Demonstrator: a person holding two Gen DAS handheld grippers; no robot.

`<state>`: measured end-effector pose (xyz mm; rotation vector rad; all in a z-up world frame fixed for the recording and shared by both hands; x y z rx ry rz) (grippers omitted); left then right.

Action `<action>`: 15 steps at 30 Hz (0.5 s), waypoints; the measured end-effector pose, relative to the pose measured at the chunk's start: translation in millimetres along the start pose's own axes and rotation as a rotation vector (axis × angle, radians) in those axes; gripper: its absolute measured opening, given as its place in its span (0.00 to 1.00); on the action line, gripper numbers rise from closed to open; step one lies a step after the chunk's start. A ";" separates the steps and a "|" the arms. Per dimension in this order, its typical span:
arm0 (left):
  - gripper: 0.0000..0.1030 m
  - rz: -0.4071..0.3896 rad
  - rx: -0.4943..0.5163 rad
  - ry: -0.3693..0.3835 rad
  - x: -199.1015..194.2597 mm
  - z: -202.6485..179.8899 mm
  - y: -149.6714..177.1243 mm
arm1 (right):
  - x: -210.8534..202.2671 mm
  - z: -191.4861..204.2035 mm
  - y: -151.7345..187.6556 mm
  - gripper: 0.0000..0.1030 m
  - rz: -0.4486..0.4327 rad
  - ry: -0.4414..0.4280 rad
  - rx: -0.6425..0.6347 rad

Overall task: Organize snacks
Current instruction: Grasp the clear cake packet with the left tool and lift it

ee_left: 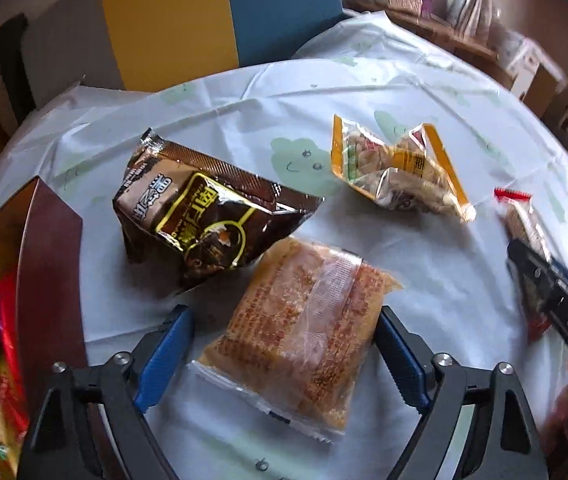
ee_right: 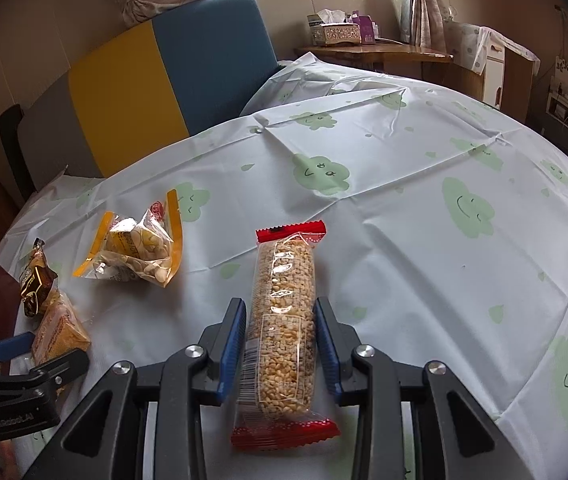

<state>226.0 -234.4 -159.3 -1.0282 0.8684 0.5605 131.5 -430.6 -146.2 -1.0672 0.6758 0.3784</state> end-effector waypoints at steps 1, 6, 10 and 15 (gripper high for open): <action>0.81 -0.011 -0.004 0.004 -0.4 -1.0 -0.6 | 0.0 -0.3 -0.1 0.35 -0.001 -0.004 0.003; 0.60 -0.080 0.045 0.013 -9.4 -13.0 1.3 | -0.2 -1.1 -0.8 0.35 -0.008 -0.022 0.014; 0.59 -0.084 -0.001 0.017 -11.8 -11.8 6.1 | -0.3 -1.7 -1.4 0.35 -0.014 -0.038 0.025; 0.59 -0.071 -0.029 0.018 -19.6 -9.5 14.1 | -0.4 -1.3 -1.5 0.35 -0.018 -0.048 0.032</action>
Point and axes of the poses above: each gripper's, at about its wrist camera, not at the fingertips, and x roughly the way its jaws point, z to its left, y to its underside, the point moved 7 cm from there along x, roughly the way its jaws point, and after that the axes turned 14 degrees about -y, right-handed, at the moved point
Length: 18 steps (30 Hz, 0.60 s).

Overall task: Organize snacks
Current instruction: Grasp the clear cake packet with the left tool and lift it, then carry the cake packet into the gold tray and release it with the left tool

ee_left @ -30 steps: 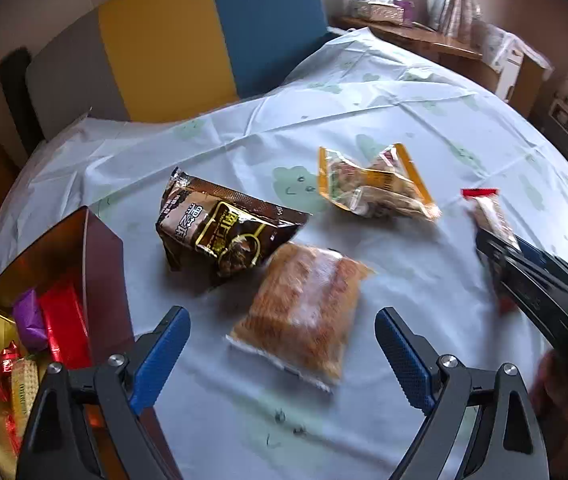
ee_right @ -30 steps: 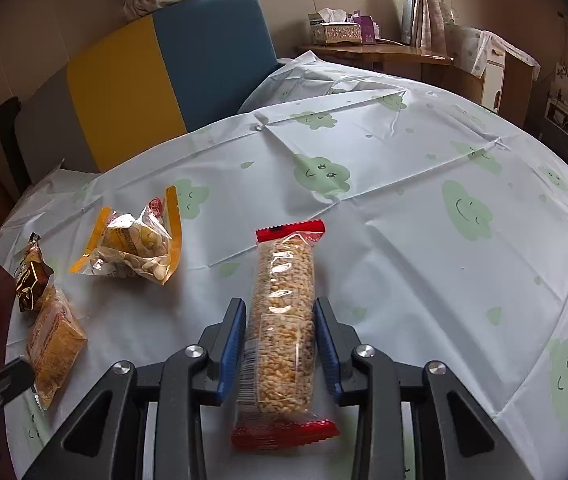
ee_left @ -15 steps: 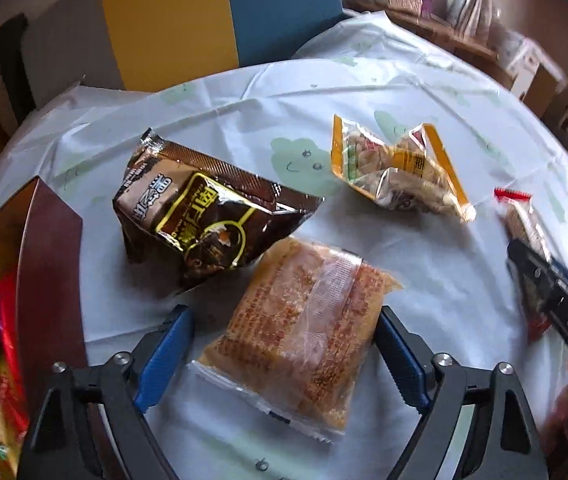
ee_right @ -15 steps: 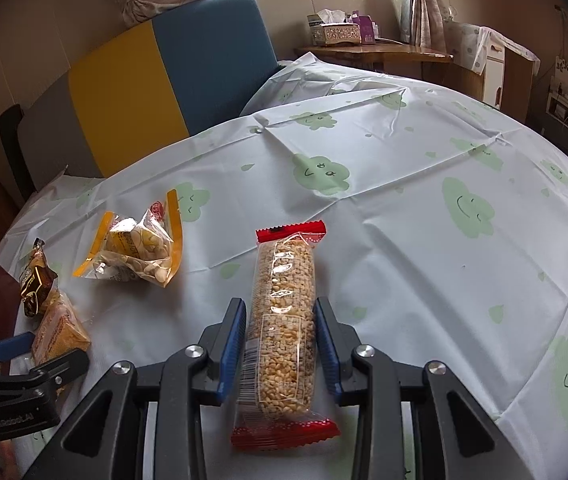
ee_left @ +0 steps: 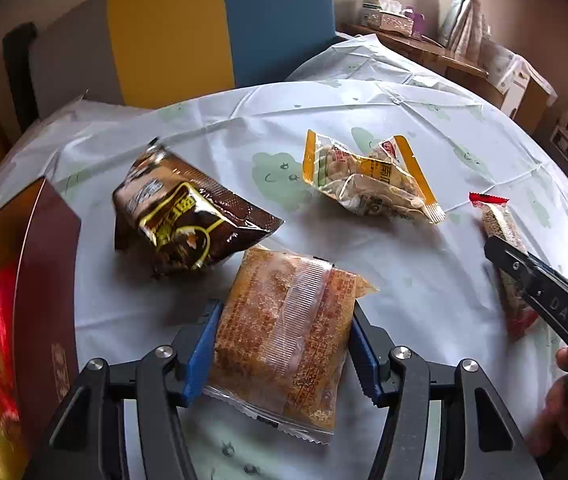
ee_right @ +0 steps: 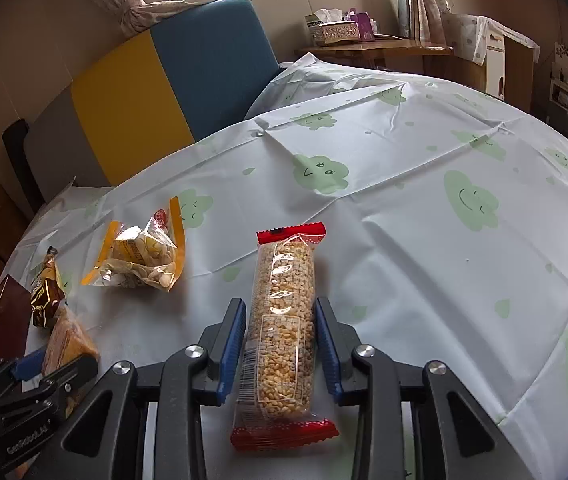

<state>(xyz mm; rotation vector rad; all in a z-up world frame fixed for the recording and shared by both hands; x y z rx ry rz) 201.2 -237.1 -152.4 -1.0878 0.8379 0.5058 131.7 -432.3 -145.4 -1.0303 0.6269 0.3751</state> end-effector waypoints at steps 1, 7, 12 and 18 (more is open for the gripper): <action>0.59 0.002 -0.013 0.009 -2.6 0.8 1.7 | 0.0 0.1 0.0 0.35 0.000 -0.001 0.000; 0.59 -0.003 -0.062 0.048 -21.2 5.1 11.8 | -0.1 -0.2 -0.3 0.35 -0.001 -0.001 0.000; 0.58 -0.022 -0.069 0.070 -37.0 6.3 12.3 | -0.4 -0.2 -0.2 0.35 -0.002 -0.004 0.002; 0.58 -0.032 -0.087 0.101 -52.0 9.8 14.6 | -1.0 -0.3 -0.1 0.35 -0.005 -0.009 0.005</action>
Point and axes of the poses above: each gripper's, at about its wrist camera, not at the fingertips, and x roughly the way its jaws point, z to its left, y to its underside, the point moved 7 cm from there along x, roughly the way its jaws point, and after that the axes turned 14 degrees about -y, right-handed, at the moved point
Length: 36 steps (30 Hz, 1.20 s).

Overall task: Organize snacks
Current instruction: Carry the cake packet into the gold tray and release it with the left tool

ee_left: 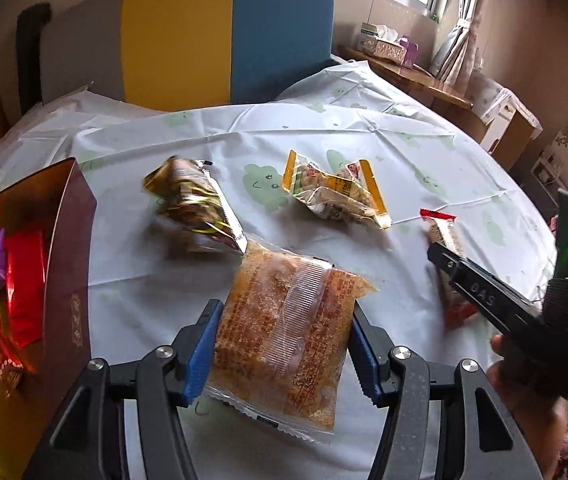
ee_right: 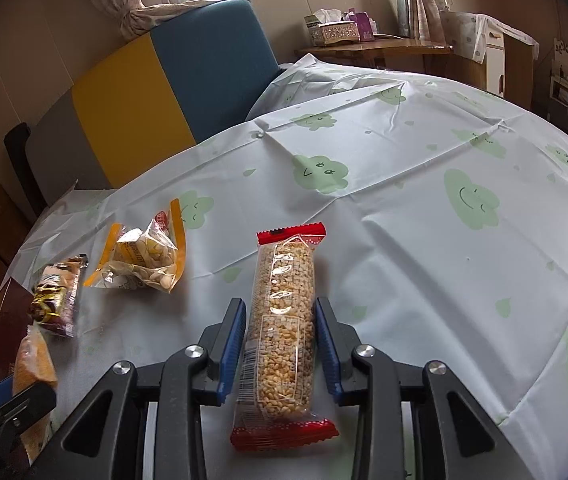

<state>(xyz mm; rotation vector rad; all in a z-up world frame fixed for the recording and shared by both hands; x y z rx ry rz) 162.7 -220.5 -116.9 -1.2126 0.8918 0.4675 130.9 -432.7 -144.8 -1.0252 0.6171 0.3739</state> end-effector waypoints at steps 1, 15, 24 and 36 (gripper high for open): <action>0.58 0.000 -0.002 0.003 -2.2 0.6 1.4 | 0.1 0.3 0.0 0.35 0.000 -0.001 0.001; 0.58 -0.058 -0.098 0.095 -46.7 36.9 1.7 | 0.2 1.4 0.2 0.33 0.001 0.009 -0.008; 0.59 -0.085 -0.185 0.028 -56.7 108.9 2.5 | -0.6 1.3 0.4 0.32 0.000 0.021 -0.012; 0.59 -0.007 -0.340 -0.061 -32.3 207.3 22.1 | -0.9 1.3 0.3 0.32 -0.002 0.016 -0.006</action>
Point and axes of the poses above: each gripper's, at about its wrist camera, not at the fingertips, and x roughly the way its jaws point, z to its left, y to its underside, the point moved 7 cm from there along x, roughly the way its jaws point, and after that the axes turned 14 degrees about -y, right-handed, at the moved point
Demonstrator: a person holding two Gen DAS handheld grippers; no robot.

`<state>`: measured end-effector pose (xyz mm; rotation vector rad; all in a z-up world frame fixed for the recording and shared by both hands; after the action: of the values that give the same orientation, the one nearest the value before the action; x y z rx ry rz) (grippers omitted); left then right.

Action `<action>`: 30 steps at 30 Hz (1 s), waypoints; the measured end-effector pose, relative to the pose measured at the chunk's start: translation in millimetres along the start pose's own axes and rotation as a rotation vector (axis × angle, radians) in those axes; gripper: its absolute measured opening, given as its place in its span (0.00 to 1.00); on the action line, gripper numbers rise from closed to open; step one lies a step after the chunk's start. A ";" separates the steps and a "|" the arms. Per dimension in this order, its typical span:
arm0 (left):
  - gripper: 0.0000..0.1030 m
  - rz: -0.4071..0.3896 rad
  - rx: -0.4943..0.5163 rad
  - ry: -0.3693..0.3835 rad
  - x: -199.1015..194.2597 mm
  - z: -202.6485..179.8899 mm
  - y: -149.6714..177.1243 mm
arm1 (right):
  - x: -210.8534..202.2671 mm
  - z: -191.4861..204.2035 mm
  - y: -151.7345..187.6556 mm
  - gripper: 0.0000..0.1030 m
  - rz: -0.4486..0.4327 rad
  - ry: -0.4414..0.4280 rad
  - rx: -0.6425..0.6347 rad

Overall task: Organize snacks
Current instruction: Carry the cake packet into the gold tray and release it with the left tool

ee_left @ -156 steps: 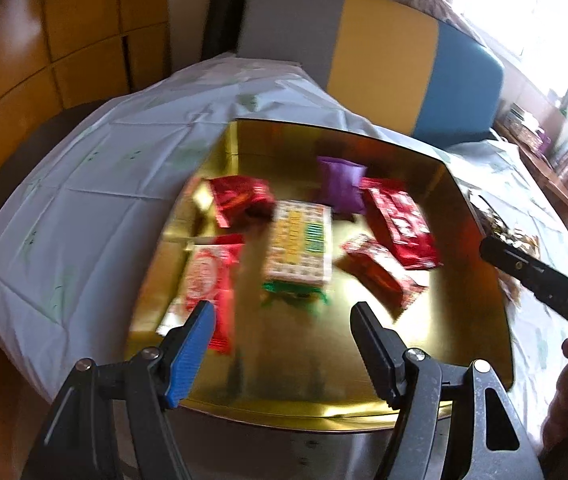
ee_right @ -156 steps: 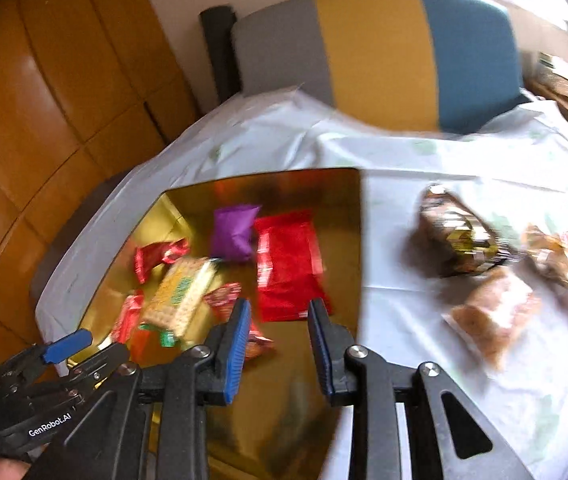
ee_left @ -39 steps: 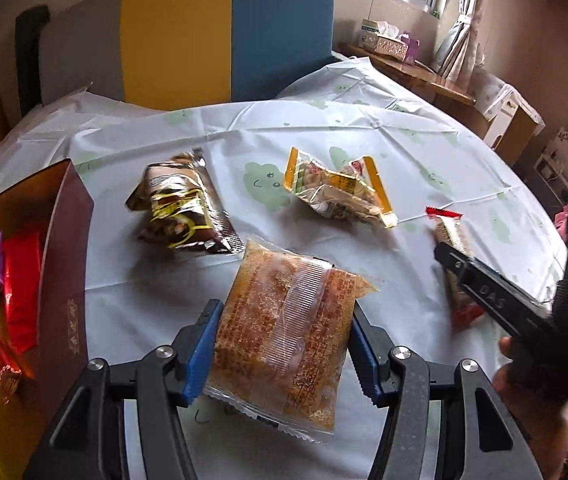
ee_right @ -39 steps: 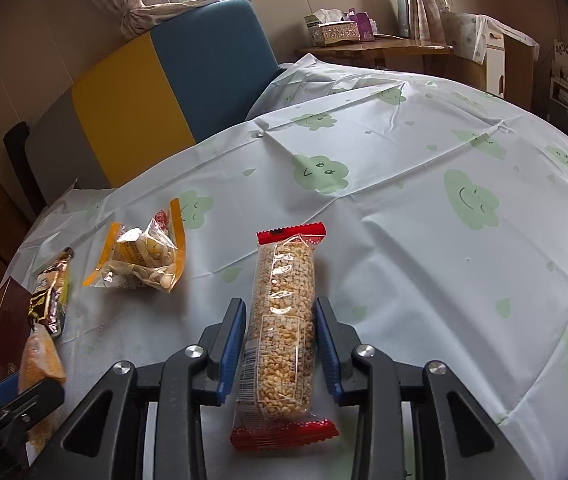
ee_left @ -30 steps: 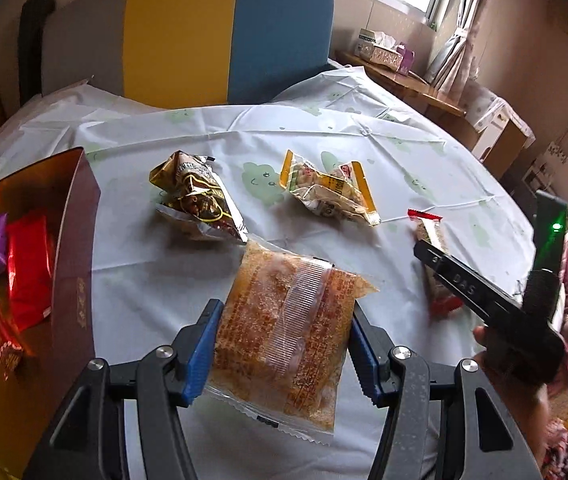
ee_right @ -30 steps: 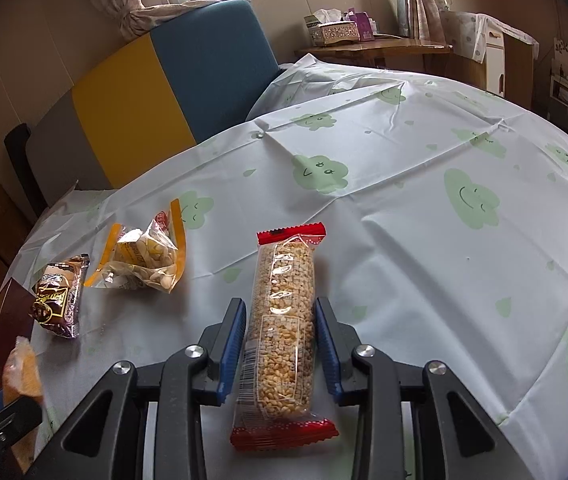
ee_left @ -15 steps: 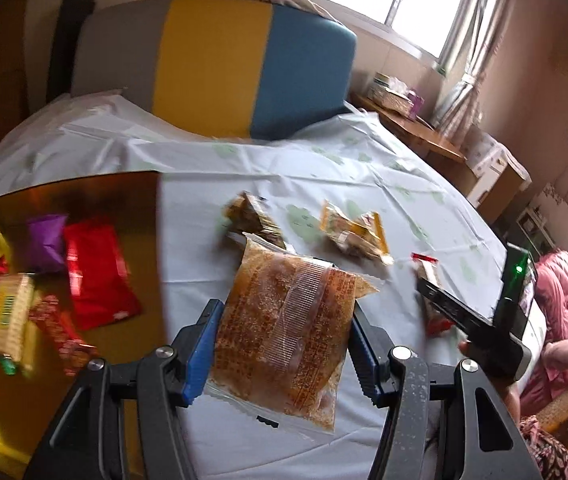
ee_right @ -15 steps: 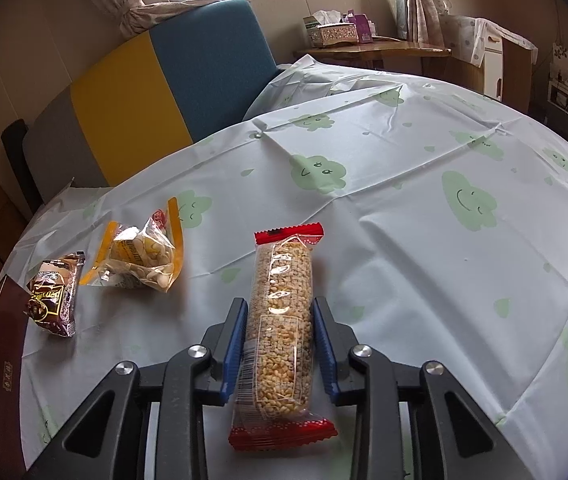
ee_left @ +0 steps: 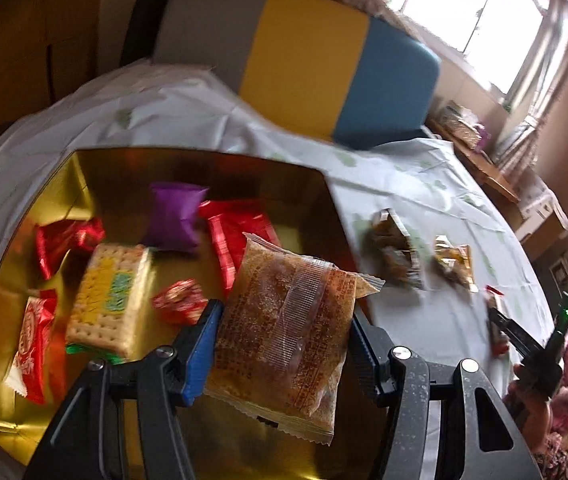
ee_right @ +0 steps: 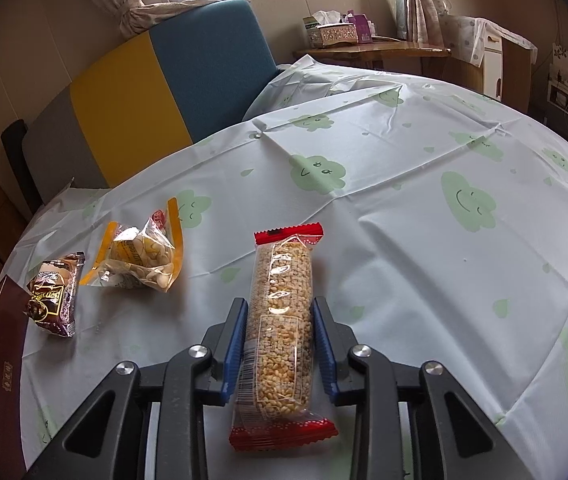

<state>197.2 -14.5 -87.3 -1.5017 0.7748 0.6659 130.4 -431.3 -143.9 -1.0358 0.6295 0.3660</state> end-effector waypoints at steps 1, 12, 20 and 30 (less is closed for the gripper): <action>0.59 0.009 -0.006 -0.002 2.5 3.4 0.7 | -0.2 -0.5 0.0 0.32 0.000 0.000 0.000; 0.59 0.100 -0.040 -0.065 32.7 39.2 15.7 | -0.3 -0.5 0.0 0.32 0.000 0.004 -0.002; 0.59 0.114 -0.013 0.025 29.2 31.6 15.7 | 0.0 0.4 0.4 0.32 0.003 0.016 -0.012; 0.59 0.140 0.042 0.085 39.0 -14.4 2.0 | -0.4 3.0 1.6 0.32 0.006 0.032 -0.019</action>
<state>218.7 -32.1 -118.2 -1.4547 0.9604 0.6894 130.2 -428.0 -143.7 -1.0604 0.6590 0.3614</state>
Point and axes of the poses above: each gripper's, at about its wrist camera, not at the fingertips, and x roughly the way its jaws point, z to its left, y to its underside, the point moved 7 cm from there along x, roughly the way its jaws point, and after that the axes turned 14 degrees about -y, right-handed, at the moved point
